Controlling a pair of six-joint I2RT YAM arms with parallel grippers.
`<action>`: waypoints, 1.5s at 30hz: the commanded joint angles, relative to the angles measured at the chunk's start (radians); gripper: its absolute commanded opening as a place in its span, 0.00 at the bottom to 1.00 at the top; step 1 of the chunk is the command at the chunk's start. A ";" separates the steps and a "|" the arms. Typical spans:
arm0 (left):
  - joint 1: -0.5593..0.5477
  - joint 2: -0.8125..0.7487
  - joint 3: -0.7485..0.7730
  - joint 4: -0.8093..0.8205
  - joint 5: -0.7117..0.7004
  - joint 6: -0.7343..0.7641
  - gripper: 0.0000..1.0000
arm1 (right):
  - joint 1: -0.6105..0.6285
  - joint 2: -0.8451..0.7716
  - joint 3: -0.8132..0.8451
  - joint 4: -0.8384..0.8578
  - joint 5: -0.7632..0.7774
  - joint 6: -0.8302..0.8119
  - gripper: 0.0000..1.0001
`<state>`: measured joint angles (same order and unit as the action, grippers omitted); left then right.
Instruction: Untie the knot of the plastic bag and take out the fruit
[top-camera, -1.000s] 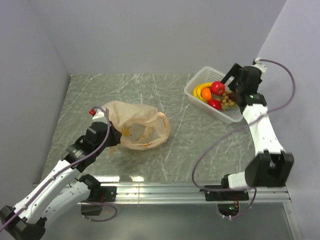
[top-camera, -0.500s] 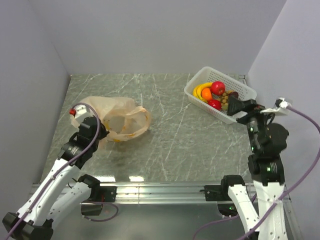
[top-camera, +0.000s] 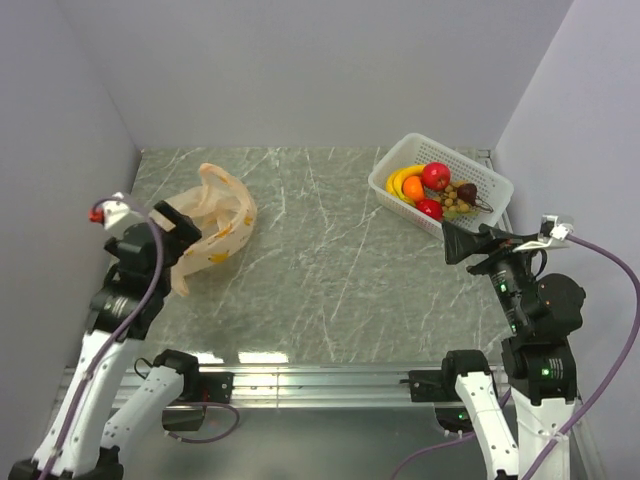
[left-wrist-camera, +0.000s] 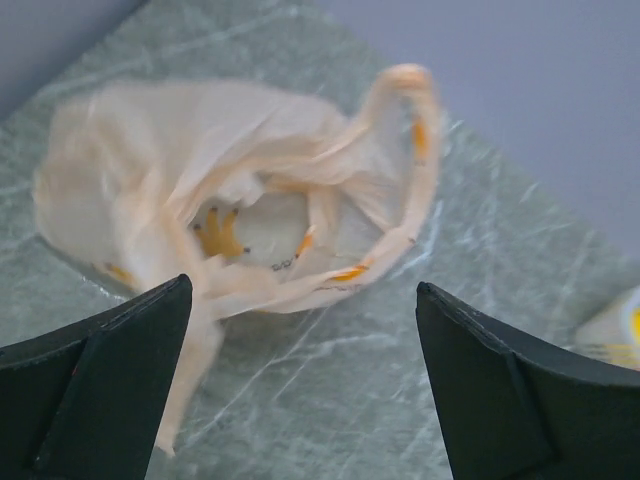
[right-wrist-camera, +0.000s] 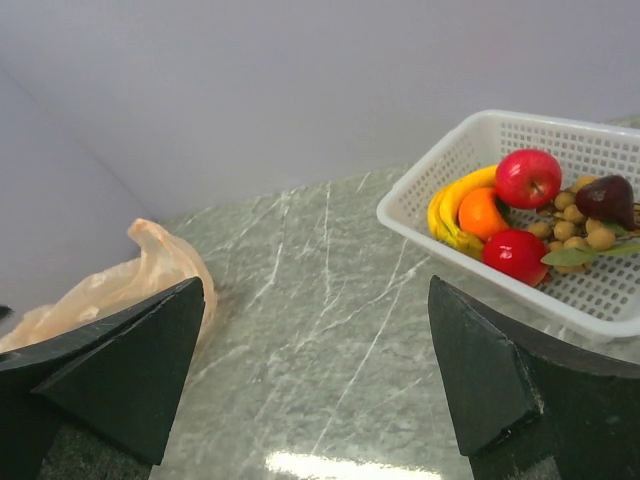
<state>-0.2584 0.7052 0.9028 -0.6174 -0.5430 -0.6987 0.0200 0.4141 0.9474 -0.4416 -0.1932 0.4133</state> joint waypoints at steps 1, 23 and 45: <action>0.004 -0.090 0.116 -0.065 0.005 0.039 0.99 | 0.021 -0.017 0.047 -0.022 -0.025 -0.047 0.99; -0.001 -0.507 0.344 -0.334 -0.049 0.214 0.99 | 0.070 -0.207 -0.032 0.015 0.057 -0.162 0.99; -0.005 -0.687 0.252 -0.259 -0.038 0.304 0.99 | 0.077 -0.253 -0.098 0.037 0.123 -0.180 0.99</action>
<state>-0.2634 0.0235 1.1641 -0.9230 -0.5770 -0.4267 0.0895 0.1715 0.8581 -0.4488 -0.0872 0.2413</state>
